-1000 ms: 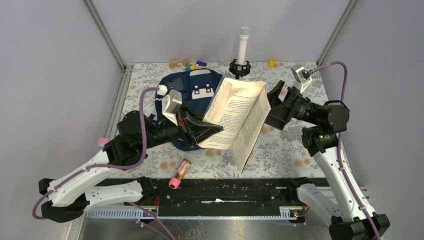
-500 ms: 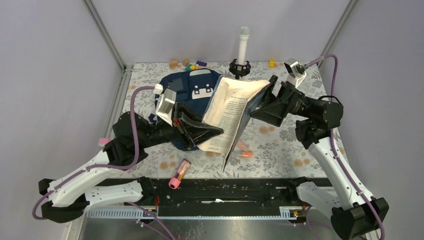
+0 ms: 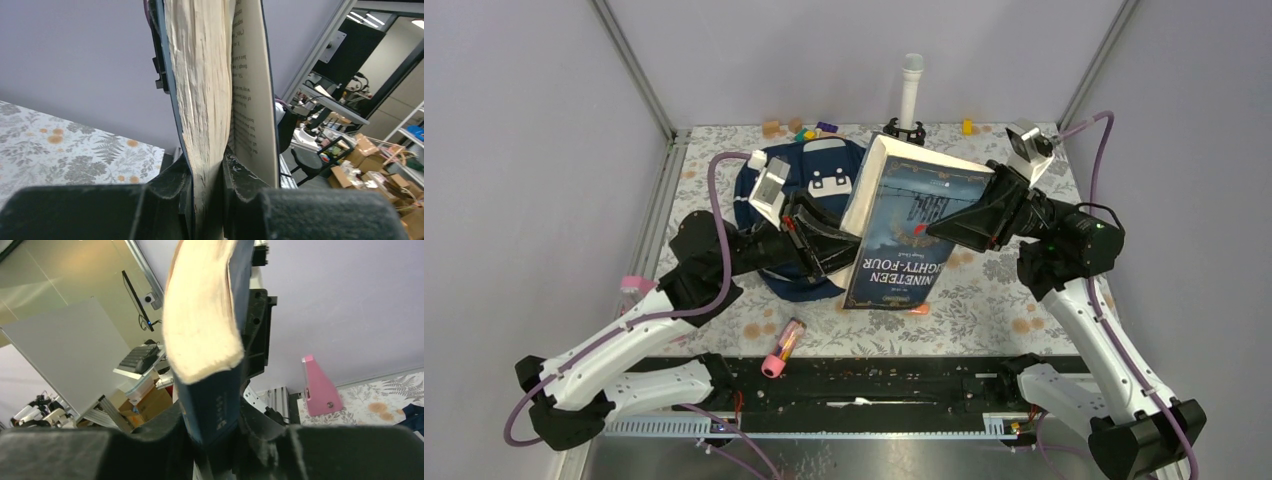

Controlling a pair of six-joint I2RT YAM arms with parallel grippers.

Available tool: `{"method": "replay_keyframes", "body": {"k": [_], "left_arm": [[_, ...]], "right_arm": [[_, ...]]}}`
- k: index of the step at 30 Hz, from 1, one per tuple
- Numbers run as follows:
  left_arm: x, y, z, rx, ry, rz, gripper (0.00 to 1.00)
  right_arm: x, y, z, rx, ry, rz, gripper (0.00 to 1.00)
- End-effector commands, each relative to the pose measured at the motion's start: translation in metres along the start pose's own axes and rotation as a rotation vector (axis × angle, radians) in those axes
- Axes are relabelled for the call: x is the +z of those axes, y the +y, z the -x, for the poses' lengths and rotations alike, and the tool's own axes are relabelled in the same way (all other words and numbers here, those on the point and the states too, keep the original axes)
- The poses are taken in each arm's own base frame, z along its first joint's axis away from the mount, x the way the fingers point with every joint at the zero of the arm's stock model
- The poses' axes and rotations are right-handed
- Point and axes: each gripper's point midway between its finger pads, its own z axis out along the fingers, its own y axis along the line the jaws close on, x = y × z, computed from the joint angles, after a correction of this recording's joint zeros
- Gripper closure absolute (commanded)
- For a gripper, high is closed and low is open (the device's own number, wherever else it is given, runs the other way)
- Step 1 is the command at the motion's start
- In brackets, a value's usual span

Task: Pack the student bag
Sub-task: Pick up the book from the center of the board.

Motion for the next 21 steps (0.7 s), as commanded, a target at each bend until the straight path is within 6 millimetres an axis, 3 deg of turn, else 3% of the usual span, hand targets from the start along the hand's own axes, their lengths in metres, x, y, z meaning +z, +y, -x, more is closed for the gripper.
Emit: {"method": "replay_keyframes", "body": {"k": [1, 3, 4, 5, 9, 10, 11, 15, 21], "left_arm": [[-0.002, -0.019, 0.034, 0.052, -0.113, -0.104, 1.0], [-0.004, -0.007, 0.032, 0.055, -0.099, -0.062, 1.0], [-0.005, 0.003, 0.026, 0.048, -0.075, -0.026, 1.0], [-0.008, 0.013, 0.023, 0.047, -0.059, 0.015, 0.94], [-0.028, 0.055, 0.004, 0.065, 0.0, 0.227, 0.16], [-0.034, 0.061, 0.001, 0.074, 0.015, 0.269, 0.06], [-0.039, 0.065, -0.003, 0.086, 0.033, 0.299, 0.02], [-0.056, 0.079, -0.012, 0.112, 0.098, 0.414, 0.01], [-0.086, 0.085, -0.01, 0.24, 0.165, 0.525, 0.01]], "right_arm": [[0.003, 0.036, 0.009, -0.081, -0.025, 0.072, 0.83], [0.002, 0.033, 0.009, -0.073, -0.049, 0.054, 1.0], [0.001, 0.027, 0.01, -0.059, -0.07, 0.027, 1.0], [-0.001, 0.02, 0.01, -0.06, -0.095, -0.006, 1.0], [-0.016, -0.021, 0.006, -0.12, -0.162, -0.247, 1.0], [-0.022, -0.029, 0.006, -0.132, -0.176, -0.31, 1.0], [-0.026, -0.034, 0.005, -0.15, -0.186, -0.352, 1.0], [-0.041, -0.053, 0.006, -0.133, -0.238, -0.483, 1.0], [-0.068, -0.094, -0.014, -0.081, -0.256, -0.665, 1.0]]}}
